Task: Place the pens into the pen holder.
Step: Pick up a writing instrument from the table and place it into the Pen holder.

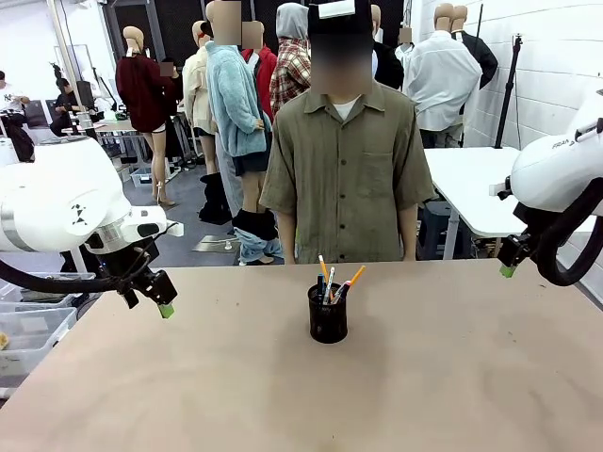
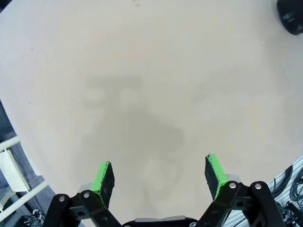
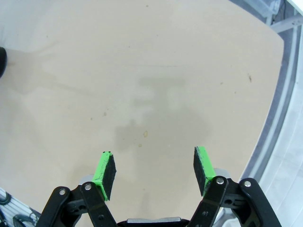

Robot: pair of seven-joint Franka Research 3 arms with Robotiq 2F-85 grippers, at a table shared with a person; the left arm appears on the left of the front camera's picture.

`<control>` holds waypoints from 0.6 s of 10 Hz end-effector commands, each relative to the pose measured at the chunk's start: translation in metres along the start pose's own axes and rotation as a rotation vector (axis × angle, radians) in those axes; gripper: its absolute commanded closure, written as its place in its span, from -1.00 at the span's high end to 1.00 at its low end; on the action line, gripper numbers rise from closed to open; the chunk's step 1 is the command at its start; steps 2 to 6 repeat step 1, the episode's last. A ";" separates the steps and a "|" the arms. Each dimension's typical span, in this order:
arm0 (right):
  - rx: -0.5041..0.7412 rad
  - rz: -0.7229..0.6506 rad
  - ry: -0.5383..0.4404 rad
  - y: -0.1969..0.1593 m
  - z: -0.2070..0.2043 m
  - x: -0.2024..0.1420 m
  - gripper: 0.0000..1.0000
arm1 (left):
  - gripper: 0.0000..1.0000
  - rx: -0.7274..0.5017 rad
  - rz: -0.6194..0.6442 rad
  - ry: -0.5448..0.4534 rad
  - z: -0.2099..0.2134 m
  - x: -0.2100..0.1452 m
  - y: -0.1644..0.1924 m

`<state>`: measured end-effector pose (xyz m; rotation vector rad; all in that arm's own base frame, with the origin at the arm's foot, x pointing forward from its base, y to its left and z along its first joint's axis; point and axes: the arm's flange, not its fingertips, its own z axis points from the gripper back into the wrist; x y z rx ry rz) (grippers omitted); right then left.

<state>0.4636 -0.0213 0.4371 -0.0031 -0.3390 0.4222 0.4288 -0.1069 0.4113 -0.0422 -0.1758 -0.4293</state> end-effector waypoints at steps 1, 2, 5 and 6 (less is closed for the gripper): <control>-0.031 0.006 0.003 0.000 -0.002 0.000 0.65 | 1.00 0.002 0.001 0.015 0.003 0.004 0.002; -0.031 0.006 0.003 0.000 -0.002 0.000 0.65 | 1.00 0.002 0.001 0.015 0.003 0.004 0.002; -0.031 0.006 0.003 0.000 -0.002 0.000 0.65 | 1.00 0.002 0.001 0.015 0.003 0.004 0.002; -0.031 0.006 0.003 0.000 -0.002 0.000 0.65 | 1.00 0.002 0.001 0.015 0.003 0.004 0.002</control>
